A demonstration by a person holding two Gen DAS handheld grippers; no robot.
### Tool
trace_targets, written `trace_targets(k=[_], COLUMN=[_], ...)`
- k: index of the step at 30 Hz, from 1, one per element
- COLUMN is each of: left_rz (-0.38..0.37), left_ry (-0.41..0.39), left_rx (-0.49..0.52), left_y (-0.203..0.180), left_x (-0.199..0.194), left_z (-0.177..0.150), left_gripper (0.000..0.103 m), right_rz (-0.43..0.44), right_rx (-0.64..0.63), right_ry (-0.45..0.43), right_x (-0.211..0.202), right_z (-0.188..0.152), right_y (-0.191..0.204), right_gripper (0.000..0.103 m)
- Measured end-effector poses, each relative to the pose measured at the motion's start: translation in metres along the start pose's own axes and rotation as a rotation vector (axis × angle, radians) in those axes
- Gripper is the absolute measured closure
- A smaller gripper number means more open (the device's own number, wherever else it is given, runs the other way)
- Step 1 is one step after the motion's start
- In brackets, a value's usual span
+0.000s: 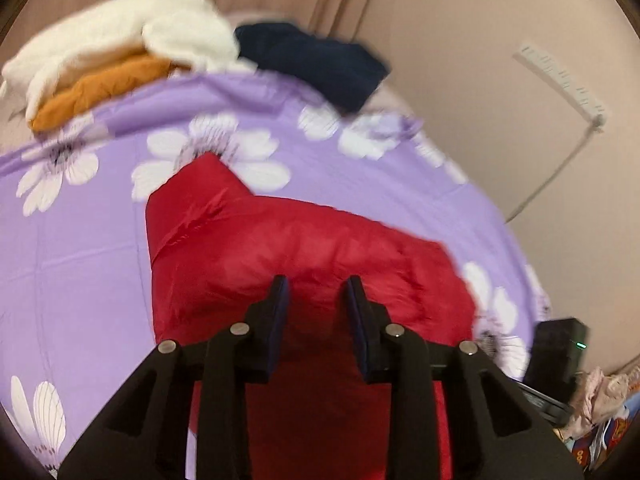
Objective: Fold large clothes
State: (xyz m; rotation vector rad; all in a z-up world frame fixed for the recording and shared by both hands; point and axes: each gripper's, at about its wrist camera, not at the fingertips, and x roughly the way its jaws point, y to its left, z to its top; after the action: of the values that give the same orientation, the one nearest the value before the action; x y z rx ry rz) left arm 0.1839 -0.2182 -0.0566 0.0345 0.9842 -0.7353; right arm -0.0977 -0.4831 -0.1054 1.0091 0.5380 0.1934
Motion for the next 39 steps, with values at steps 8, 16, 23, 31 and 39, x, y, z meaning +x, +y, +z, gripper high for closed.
trace_targets(k=[8,16,23,31,39], left_rz=[0.095,0.106,0.112,0.112,0.113], left_ry=[0.095,0.074,0.058,0.045,0.015], left_rx=[0.003,0.013,0.021,0.024,0.004], left_y=[0.007,0.005,0.005,0.007,0.010], left_x=[0.048,0.044,0.044,0.046,0.053], left_z=[-0.013,-0.017,-0.018,-0.019,-0.023], left_gripper=[0.076,0.076,0.076,0.076,0.076], right_rz=[-0.006,-0.135,-0.132,-0.292,-0.297], right_rx=[0.012,-0.131,-0.281,-0.313,-0.325], right_ry=[0.017,-0.127,-0.126,0.006,-0.008], right_x=[0.003,-0.054,-0.035,0.032,0.036], right_z=[-0.001,0.010,0.025,0.026,0.013], right_y=[-0.010,0.039,0.090,0.073,0.055], right_gripper=[0.090,0.076,0.076,0.081,0.086])
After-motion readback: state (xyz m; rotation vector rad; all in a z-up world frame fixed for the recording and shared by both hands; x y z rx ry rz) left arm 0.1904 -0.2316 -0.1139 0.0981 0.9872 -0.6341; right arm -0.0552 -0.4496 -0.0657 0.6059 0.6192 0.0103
